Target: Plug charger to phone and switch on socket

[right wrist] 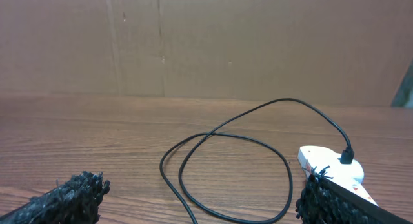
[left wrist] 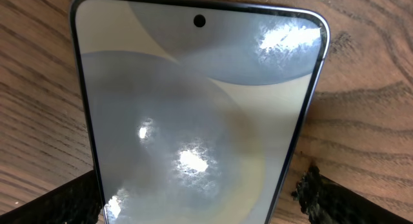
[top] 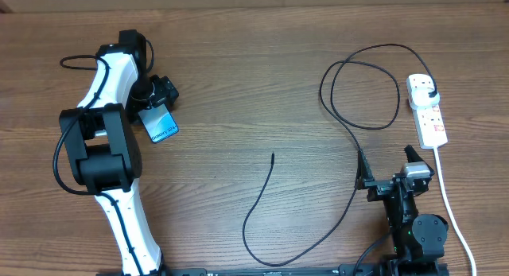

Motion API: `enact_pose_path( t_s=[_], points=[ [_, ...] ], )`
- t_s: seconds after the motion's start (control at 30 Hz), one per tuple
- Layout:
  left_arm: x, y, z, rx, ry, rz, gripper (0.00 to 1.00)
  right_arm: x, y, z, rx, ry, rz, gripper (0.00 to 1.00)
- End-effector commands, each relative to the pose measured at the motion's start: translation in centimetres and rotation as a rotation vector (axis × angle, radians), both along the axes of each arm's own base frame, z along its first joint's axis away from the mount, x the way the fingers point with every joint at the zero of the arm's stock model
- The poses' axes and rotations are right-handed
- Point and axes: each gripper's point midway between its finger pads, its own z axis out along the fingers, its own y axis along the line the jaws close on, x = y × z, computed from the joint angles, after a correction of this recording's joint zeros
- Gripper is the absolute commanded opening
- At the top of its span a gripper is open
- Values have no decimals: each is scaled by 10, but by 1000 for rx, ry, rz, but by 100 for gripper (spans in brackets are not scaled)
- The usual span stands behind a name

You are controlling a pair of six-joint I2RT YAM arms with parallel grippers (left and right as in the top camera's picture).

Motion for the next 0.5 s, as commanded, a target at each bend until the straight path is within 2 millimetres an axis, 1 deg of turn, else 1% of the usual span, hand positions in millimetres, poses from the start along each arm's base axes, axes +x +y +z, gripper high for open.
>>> enact_pose_path(
  t_s=[0.0, 0.47],
  points=[
    [-3, -9, -16, -30, 31, -18, 100, 0, -1, -1, -5, -6, -8, 100],
    [0, -10, -16, -36, 19, -18, 100, 0, -1, -1, -5, -6, -8, 100]
  ],
)
